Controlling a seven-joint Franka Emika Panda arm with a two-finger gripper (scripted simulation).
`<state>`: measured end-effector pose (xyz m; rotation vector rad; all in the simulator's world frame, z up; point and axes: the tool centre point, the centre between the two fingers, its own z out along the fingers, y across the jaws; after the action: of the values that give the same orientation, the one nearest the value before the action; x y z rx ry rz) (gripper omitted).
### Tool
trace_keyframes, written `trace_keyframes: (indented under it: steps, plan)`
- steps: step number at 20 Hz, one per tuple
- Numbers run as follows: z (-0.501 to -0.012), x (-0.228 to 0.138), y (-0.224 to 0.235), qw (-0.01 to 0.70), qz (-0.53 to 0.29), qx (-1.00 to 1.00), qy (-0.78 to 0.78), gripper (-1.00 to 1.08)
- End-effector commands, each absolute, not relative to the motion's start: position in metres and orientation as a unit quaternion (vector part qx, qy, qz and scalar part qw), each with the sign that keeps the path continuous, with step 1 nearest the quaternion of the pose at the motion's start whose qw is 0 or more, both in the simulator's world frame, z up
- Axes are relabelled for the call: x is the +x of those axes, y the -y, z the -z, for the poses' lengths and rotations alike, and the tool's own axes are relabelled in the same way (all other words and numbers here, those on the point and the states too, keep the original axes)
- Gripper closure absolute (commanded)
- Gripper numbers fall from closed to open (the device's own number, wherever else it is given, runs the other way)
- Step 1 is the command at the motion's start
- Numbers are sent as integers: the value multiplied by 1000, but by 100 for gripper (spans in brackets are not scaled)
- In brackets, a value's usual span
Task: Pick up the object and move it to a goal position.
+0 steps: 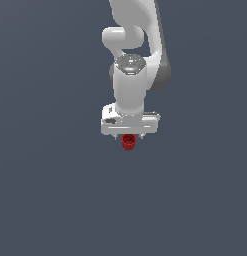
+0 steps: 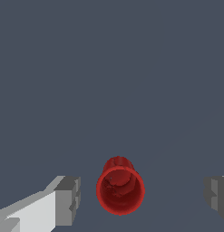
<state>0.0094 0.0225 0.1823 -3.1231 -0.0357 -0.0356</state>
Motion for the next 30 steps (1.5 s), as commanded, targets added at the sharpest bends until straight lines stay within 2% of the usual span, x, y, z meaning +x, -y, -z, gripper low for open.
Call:
trace_keyframes:
  steps: [1, 18, 30]
  plan:
    - [-182, 9, -22, 9, 11, -1000, 11, -92]
    - [-177, 8, -8, 21, 14, -999, -22, -92]
    - [-119, -35, -24, 6, 4, -999, -48, -92]
